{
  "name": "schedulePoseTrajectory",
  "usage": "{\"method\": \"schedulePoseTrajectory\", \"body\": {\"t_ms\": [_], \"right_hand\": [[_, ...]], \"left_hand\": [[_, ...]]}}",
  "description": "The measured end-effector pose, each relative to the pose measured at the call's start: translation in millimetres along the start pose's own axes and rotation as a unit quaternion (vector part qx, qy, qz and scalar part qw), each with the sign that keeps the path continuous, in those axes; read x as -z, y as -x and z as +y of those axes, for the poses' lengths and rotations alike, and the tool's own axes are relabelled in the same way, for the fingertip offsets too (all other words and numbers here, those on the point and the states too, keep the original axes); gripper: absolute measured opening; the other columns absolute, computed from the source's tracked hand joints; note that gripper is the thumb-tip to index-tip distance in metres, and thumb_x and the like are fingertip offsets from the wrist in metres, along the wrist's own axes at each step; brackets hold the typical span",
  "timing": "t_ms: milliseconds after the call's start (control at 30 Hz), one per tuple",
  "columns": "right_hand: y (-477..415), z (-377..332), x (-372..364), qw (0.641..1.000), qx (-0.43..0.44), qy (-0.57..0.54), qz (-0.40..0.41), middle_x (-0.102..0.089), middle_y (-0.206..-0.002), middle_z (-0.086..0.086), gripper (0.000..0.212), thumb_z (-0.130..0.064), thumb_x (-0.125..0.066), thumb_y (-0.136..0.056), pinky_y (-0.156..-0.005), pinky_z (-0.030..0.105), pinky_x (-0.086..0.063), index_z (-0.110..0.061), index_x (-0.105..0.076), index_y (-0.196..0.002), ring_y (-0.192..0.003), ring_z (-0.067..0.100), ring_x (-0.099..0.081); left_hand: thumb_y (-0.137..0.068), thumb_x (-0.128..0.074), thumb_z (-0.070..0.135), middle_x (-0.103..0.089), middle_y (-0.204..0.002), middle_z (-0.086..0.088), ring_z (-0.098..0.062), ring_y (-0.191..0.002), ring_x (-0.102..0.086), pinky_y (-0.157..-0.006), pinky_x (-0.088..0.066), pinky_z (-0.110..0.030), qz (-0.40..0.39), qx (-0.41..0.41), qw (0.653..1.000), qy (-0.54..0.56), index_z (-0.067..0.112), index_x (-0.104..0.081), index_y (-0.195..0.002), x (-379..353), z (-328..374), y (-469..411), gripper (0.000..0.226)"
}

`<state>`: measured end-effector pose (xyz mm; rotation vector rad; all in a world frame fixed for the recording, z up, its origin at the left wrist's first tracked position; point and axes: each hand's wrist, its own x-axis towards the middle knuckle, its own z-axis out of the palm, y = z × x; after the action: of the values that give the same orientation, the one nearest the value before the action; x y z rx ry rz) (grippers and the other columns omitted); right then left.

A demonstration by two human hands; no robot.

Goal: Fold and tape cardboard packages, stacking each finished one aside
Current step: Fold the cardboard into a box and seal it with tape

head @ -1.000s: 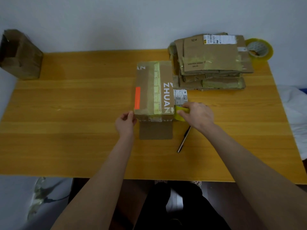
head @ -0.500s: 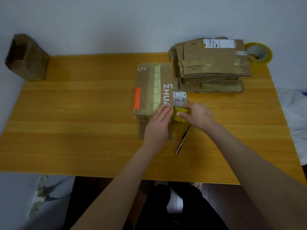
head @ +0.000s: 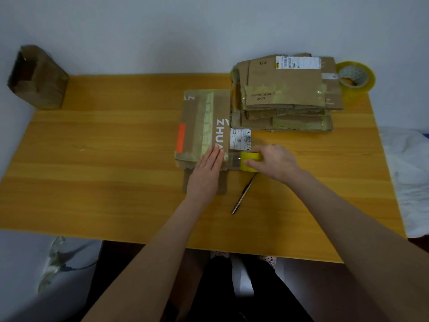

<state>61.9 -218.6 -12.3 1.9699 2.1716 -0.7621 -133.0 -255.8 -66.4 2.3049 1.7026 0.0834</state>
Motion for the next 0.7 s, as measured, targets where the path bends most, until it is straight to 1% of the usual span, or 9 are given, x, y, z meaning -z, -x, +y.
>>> {"method": "schedulePoseTrajectory", "body": {"t_ms": [200,300,367,500,567,600,633,667,700], "right_hand": [[0,-4,-2,0.999,0.005,0.041,0.03,-0.066,-0.109,0.004,0.043,-0.052,-0.044,-0.096,-0.096,0.037,-0.035,-0.027,-0.046,-0.13,-0.105,0.024,-0.058],[1,3,-2,0.998,-0.011,0.046,0.037,-0.065,-0.108,0.004,0.043,-0.05,-0.042,-0.098,-0.096,0.039,-0.036,-0.026,-0.042,-0.133,-0.107,0.024,-0.057],[2,6,-2,0.999,0.0,0.036,0.033,-0.065,-0.113,0.003,0.04,-0.047,-0.042,-0.098,-0.097,0.041,-0.037,-0.029,-0.043,-0.134,-0.113,0.025,-0.054],[3,5,0,0.999,0.015,0.004,0.037,-0.064,-0.124,0.003,0.033,-0.041,-0.043,-0.1,-0.103,0.044,-0.036,-0.034,-0.05,-0.132,-0.128,0.028,-0.046],[4,4,2,0.999,0.01,-0.018,0.046,-0.065,-0.12,0.003,0.031,-0.039,-0.045,-0.1,-0.101,0.041,-0.036,-0.033,-0.054,-0.129,-0.122,0.027,-0.049],[5,3,3,0.998,0.003,-0.029,0.051,-0.066,-0.116,0.003,0.03,-0.038,-0.045,-0.1,-0.098,0.039,-0.037,-0.033,-0.056,-0.127,-0.117,0.026,-0.052],[5,2,5,0.998,-0.006,-0.042,0.056,-0.067,-0.112,0.003,0.028,-0.038,-0.045,-0.1,-0.097,0.038,-0.038,-0.033,-0.057,-0.125,-0.111,0.025,-0.055],[5,1,7,0.996,-0.016,-0.056,0.062,-0.068,-0.108,0.002,0.028,-0.039,-0.046,-0.1,-0.095,0.037,-0.041,-0.032,-0.059,-0.123,-0.104,0.024,-0.058],[5,1,8,0.995,-0.025,-0.071,0.07,-0.068,-0.105,0.001,0.027,-0.039,-0.047,-0.099,-0.093,0.037,-0.044,-0.032,-0.06,-0.122,-0.096,0.023,-0.059]], "left_hand": [[-0.091,-0.037,-0.008,0.01,-0.16,-0.002,-0.013,-0.146,0.011,-0.119,0.005,-0.027,0.002,0.002,1.0,-0.009,0.015,0.002,-0.152,2,-1,-2,0.075],[-0.092,-0.037,-0.007,0.009,-0.159,0.0,-0.011,-0.146,0.01,-0.116,0.009,-0.024,0.005,0.008,1.0,-0.008,0.015,0.0,-0.152,2,1,-1,0.074],[-0.091,-0.039,-0.008,0.002,-0.16,-0.001,-0.012,-0.147,0.004,-0.117,0.006,-0.025,0.029,0.009,1.0,0.007,0.014,-0.007,-0.152,0,2,-1,0.073],[-0.093,-0.044,-0.001,-0.008,-0.16,0.002,-0.011,-0.147,-0.005,-0.121,-0.009,-0.032,0.029,0.04,0.999,0.017,0.018,-0.015,-0.151,7,5,-2,0.068],[-0.093,-0.046,0.001,-0.011,-0.16,0.001,-0.012,-0.147,-0.008,-0.12,-0.012,-0.032,0.029,0.056,0.998,0.004,0.017,-0.018,-0.151,13,11,-4,0.066],[-0.093,-0.047,0.002,-0.017,-0.159,-0.002,-0.016,-0.146,-0.015,-0.12,-0.017,-0.034,0.042,0.057,0.997,0.002,0.013,-0.023,-0.15,15,15,-4,0.063],[-0.091,-0.05,0.001,-0.029,-0.154,-0.007,-0.021,-0.142,-0.027,-0.116,-0.027,-0.037,0.074,0.049,0.996,0.004,0.009,-0.033,-0.146,18,21,-2,0.058],[-0.088,-0.054,0.001,-0.044,-0.143,-0.012,-0.026,-0.131,-0.044,-0.107,-0.041,-0.038,0.123,0.024,0.992,0.006,0.005,-0.047,-0.136,15,29,1,0.048],[-0.085,-0.055,0.001,-0.057,-0.126,-0.014,-0.027,-0.112,-0.057,-0.091,-0.051,-0.036,0.168,-0.011,0.986,0.003,0.003,-0.058,-0.121,9,37,6,0.035]]}}
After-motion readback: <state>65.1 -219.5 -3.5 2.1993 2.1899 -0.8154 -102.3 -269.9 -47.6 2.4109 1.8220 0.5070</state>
